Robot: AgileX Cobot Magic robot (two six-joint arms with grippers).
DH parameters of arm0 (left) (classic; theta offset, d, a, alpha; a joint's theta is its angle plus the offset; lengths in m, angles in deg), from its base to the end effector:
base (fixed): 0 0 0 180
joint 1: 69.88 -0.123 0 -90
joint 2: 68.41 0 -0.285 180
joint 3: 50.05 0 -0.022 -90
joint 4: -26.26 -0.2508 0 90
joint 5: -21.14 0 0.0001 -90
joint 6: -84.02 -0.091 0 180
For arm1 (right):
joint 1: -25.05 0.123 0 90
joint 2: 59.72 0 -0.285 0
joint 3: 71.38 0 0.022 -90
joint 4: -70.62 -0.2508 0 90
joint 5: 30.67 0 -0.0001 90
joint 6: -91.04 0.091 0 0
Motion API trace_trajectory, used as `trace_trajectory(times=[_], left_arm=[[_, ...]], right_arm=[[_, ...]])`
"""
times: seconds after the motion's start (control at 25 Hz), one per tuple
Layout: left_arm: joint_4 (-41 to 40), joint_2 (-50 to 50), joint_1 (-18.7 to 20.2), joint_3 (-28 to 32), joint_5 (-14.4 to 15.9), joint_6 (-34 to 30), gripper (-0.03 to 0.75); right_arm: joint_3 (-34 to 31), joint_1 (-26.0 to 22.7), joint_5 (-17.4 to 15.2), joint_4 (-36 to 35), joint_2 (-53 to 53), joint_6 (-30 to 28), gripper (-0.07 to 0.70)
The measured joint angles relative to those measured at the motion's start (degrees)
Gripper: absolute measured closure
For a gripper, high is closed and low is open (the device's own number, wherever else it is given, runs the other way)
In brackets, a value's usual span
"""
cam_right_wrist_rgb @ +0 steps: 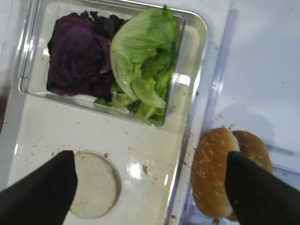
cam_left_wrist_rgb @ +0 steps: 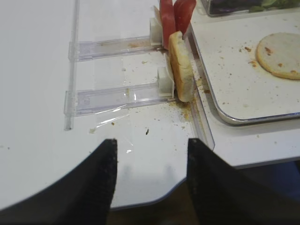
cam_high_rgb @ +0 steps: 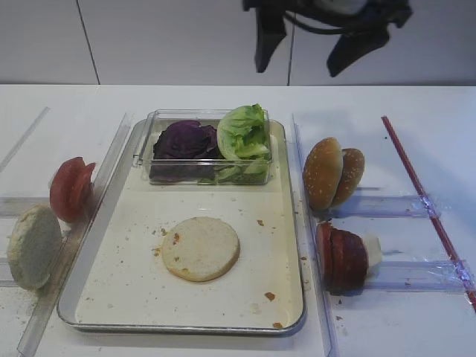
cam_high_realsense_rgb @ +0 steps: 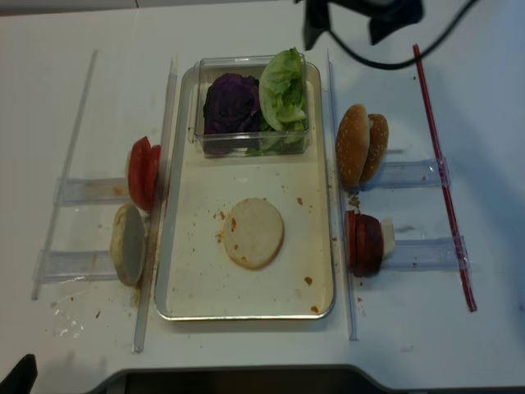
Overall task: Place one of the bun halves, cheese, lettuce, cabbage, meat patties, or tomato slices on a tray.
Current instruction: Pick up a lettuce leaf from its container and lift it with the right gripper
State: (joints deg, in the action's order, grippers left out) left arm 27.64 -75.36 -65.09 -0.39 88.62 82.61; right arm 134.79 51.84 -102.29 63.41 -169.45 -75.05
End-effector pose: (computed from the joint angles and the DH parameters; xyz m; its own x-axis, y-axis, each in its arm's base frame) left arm -0.0104 -0.0012 0.2628 -0.5568 0.0621 -0.8283 0.1104 0.9939 0.0003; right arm 0.3352 0.1814 0.3593 -0.9145 -0.1516 -0.3751 -0.2471 0.9434 0.2214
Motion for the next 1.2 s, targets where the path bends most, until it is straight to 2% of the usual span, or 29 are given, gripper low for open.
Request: trace_trajectory(times=[0.2, 0.52, 1.2], left_arm=[[0.0, 0.0, 0.0, 0.0, 0.0, 0.0, 0.384], [0.0, 0.0, 0.0, 0.0, 0.0, 0.0, 0.385], [0.0, 0.0, 0.0, 0.0, 0.0, 0.0, 0.384]], right_arm=[[7.9, 2.8, 0.0, -0.1, -8.9, 1.4, -0.013], [16.3, 3.4, 0.1, -0.6, -19.6, 1.9, -0.013], [18.2, 3.4, 0.3, -2.3, -26.7, 2.1, -0.013]])
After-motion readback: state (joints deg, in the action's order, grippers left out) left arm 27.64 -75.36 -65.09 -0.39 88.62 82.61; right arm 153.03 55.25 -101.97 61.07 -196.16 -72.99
